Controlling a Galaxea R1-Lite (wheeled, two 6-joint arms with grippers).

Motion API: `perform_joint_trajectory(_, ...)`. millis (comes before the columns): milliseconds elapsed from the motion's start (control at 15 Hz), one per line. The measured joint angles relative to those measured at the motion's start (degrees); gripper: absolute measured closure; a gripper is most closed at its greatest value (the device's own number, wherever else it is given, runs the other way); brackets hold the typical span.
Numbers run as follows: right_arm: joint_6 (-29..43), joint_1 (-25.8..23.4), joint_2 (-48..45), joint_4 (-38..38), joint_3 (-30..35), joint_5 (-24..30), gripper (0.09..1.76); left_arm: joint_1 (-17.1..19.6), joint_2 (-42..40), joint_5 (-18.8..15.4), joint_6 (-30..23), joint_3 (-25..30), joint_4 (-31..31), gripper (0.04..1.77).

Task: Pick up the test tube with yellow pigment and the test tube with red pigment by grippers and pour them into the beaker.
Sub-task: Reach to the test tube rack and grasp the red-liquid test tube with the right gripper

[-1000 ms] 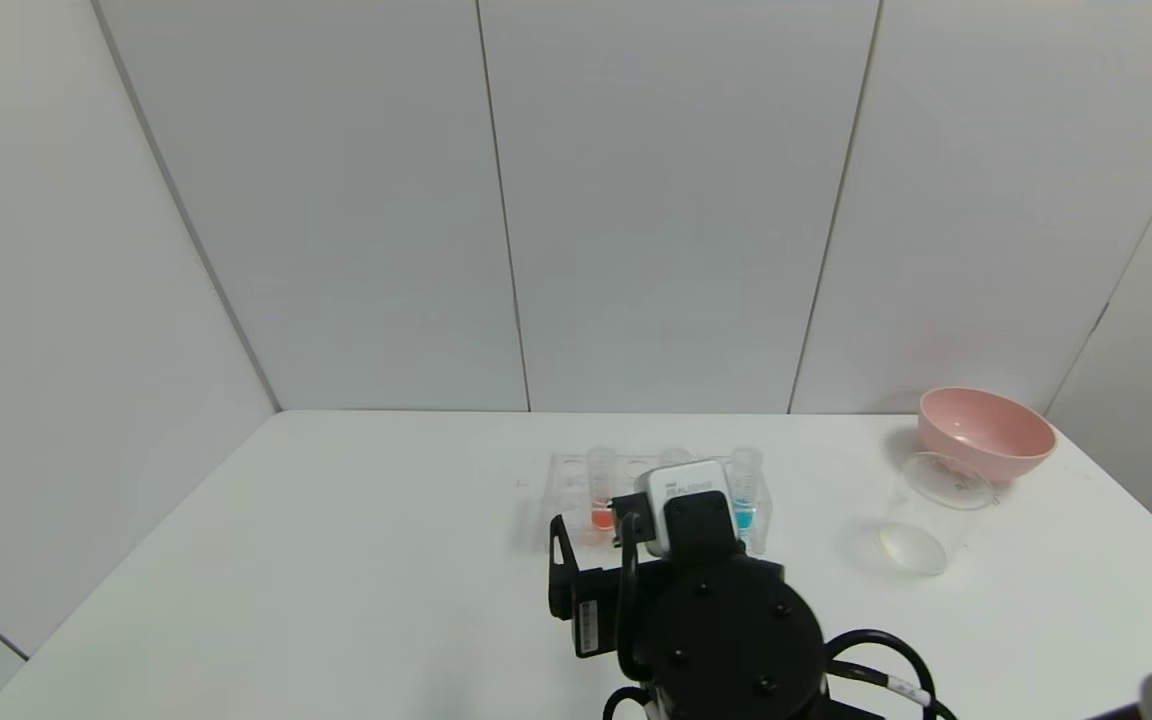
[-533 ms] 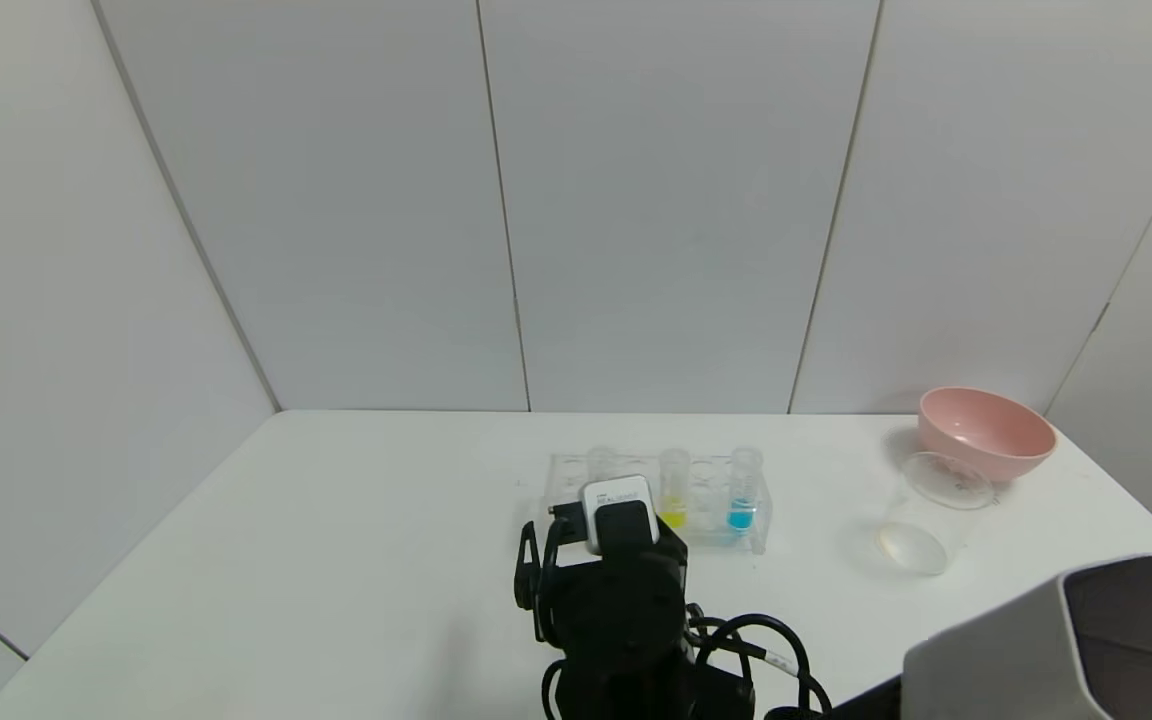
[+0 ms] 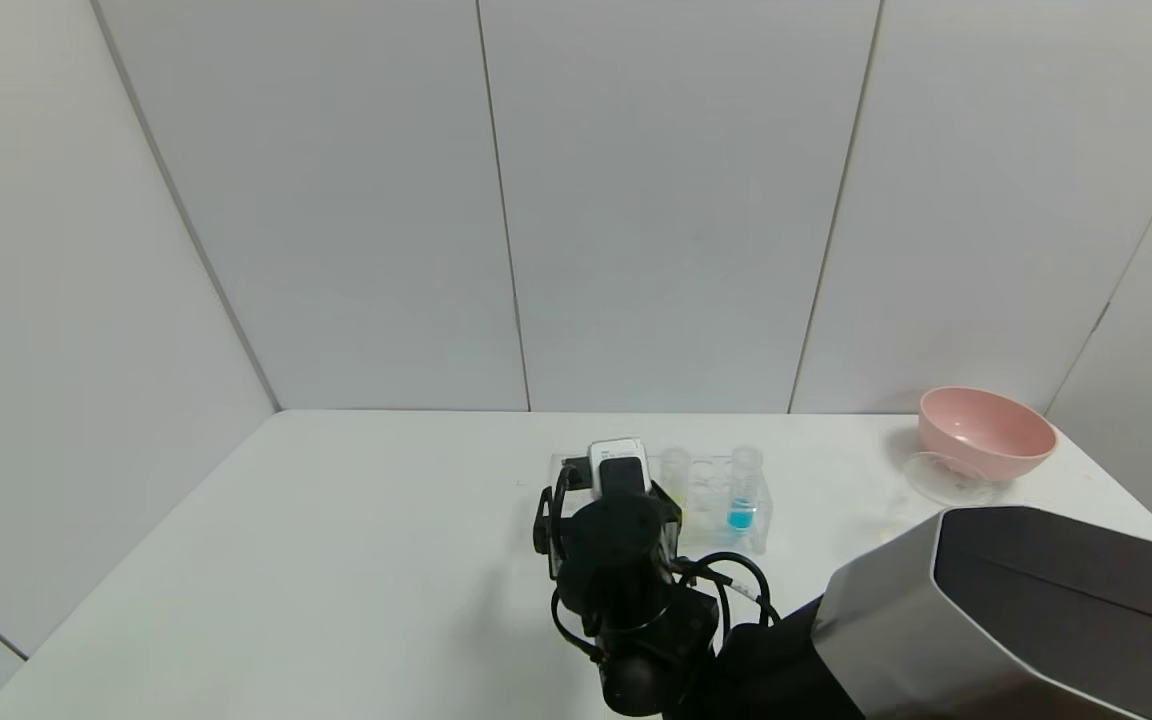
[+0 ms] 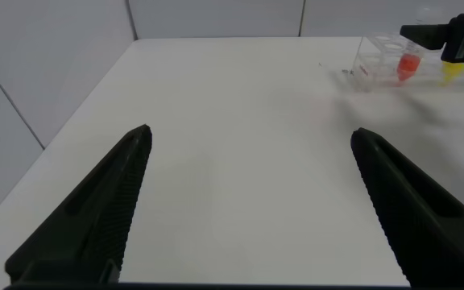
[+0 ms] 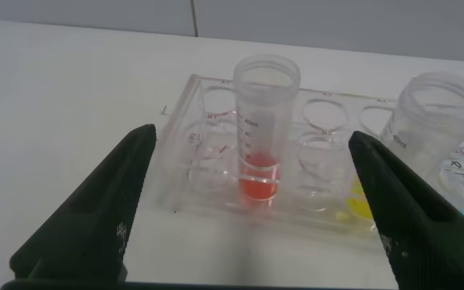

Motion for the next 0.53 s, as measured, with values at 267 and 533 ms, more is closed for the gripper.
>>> perform_joint_trajectory(267,-0.11,-1.96,2.28,0.09,-3.47,0.8,0.14,0.0,0.0,0.0,0.0,0.0,0.0,0.05)
perform_joint_trajectory(533,-0.22,-3.07,4.29,1.94,-5.81,0.69,0.14,0.0,0.0,0.0,0.0,0.0,0.0,0.05)
